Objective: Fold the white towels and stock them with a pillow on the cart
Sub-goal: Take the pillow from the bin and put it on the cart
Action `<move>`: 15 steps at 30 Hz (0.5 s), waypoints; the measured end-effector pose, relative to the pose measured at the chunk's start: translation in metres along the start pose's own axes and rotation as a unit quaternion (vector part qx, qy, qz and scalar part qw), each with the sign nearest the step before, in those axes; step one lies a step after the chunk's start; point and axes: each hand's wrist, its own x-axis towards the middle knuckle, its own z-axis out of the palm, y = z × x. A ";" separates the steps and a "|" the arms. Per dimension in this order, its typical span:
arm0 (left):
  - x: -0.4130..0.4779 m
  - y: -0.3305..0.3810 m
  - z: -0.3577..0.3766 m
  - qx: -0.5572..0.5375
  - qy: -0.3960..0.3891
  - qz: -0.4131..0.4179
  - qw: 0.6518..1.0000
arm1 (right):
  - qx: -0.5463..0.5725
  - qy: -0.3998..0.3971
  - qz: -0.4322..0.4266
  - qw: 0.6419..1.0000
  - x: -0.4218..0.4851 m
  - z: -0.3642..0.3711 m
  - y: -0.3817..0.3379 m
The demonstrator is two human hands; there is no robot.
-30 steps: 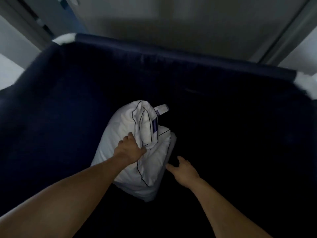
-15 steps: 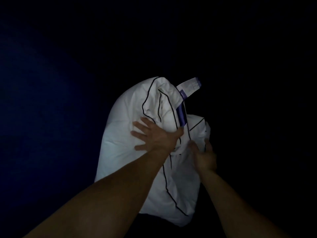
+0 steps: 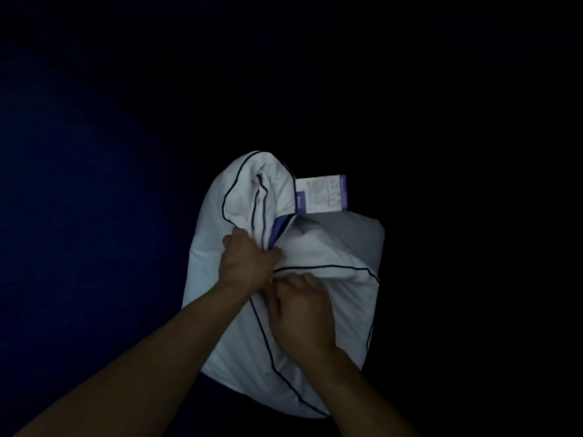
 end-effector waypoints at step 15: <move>-0.035 -0.011 -0.059 0.416 -0.253 0.210 0.848 | 0.408 -0.021 0.452 0.793 -0.020 0.003 0.018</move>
